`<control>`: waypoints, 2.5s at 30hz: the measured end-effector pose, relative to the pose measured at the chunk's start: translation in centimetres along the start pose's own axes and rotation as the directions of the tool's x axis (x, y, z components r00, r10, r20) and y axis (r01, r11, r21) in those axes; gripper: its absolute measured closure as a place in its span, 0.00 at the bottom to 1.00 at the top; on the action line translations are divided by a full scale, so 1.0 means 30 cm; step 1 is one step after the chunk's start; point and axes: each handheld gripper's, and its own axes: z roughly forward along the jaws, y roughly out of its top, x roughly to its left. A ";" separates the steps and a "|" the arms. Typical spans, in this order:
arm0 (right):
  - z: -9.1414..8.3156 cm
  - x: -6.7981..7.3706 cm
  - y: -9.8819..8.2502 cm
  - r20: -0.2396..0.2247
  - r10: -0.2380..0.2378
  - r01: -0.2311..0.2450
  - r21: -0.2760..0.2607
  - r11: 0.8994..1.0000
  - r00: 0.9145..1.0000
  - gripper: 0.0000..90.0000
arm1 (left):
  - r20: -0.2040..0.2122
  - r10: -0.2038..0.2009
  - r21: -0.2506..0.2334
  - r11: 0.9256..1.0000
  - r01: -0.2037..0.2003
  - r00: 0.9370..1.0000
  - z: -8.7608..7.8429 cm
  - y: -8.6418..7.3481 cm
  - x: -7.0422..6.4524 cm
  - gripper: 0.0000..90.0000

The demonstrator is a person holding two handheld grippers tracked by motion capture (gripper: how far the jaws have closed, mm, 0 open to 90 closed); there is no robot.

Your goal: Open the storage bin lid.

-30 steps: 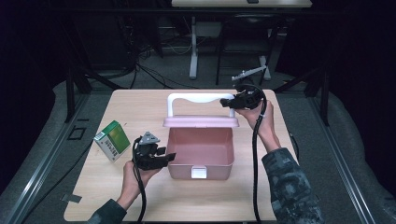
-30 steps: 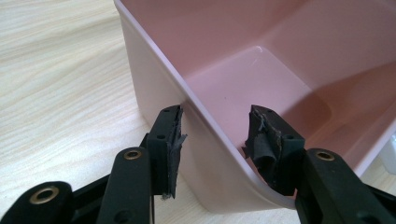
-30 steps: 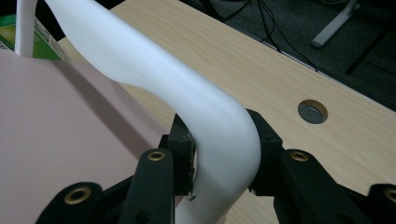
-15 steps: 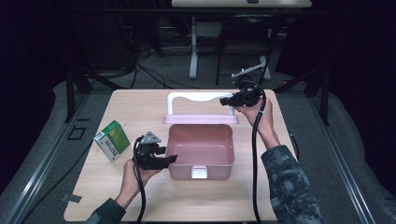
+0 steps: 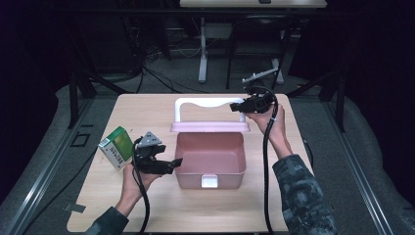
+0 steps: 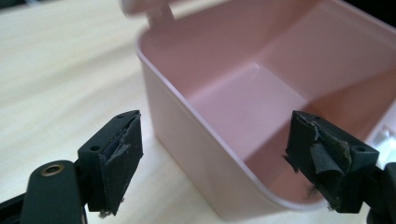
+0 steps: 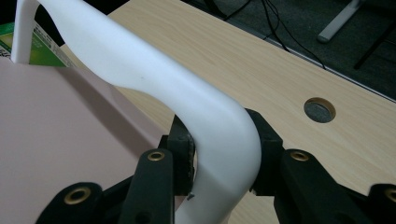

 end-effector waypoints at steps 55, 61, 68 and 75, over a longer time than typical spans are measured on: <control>-0.058 -0.022 -0.013 0.016 0.013 -0.013 -0.036 0.999 1.000 0.64 | -0.202 0.127 -0.095 0.984 -0.148 0.971 -0.026 0.258 -0.037 0.78; -0.114 -0.030 -0.039 0.024 0.018 -0.016 -0.068 0.998 1.000 0.58 | -0.214 0.141 -0.088 0.983 -0.163 0.966 -0.027 0.267 -0.036 0.81; -0.182 -0.042 -0.092 0.063 0.036 -0.031 -0.089 0.996 0.997 0.51 | -0.215 0.138 -0.085 0.983 -0.160 0.967 -0.028 0.272 -0.032 0.83; -0.204 -0.083 -0.202 0.081 0.097 -0.093 -0.054 0.994 0.992 0.44 | -0.215 0.145 -0.073 0.984 -0.164 0.966 -0.027 0.282 -0.027 0.83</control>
